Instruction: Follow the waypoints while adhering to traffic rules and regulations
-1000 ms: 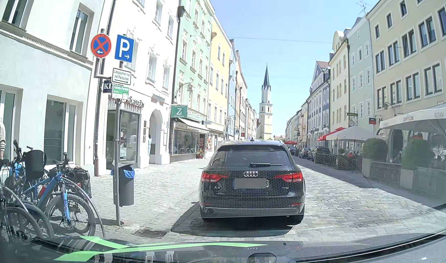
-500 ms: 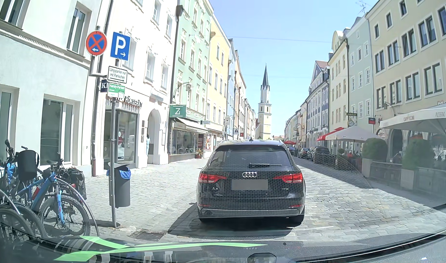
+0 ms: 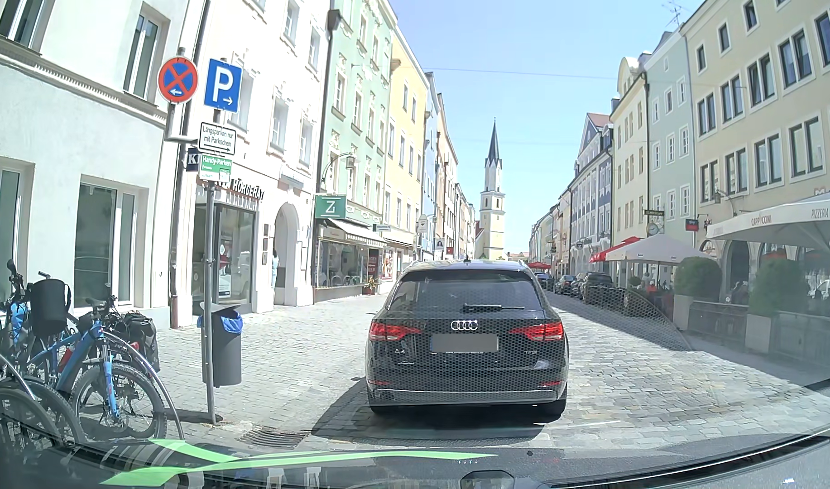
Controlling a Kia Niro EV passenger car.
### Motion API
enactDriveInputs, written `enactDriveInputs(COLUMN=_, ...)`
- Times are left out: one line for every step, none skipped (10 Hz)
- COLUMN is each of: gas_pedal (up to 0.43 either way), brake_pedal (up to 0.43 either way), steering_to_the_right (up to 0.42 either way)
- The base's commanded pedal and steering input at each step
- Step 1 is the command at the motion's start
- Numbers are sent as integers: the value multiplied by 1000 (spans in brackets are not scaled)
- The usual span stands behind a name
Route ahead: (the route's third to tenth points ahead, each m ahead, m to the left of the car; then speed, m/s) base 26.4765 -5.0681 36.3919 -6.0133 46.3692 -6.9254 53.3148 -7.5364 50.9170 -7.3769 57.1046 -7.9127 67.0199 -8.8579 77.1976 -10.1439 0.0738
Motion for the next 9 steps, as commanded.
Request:
enactDriveInputs(gas_pedal=0, brake_pedal=195, steering_to_the_right=111)
enactDriveInputs(gas_pedal=0, brake_pedal=207, steering_to_the_right=112)
enactDriveInputs(gas_pedal=0, brake_pedal=226, steering_to_the_right=111)
enactDriveInputs(gas_pedal=0, brake_pedal=232, steering_to_the_right=111)
enactDriveInputs(gas_pedal=0, brake_pedal=244, steering_to_the_right=111)
enactDriveInputs(gas_pedal=0, brake_pedal=262, steering_to_the_right=111)
enactDriveInputs(gas_pedal=0, brake_pedal=268, steering_to_the_right=111)
enactDriveInputs(gas_pedal=0, brake_pedal=274, steering_to_the_right=111)
enactDriveInputs(gas_pedal=0, brake_pedal=274, steering_to_the_right=111)
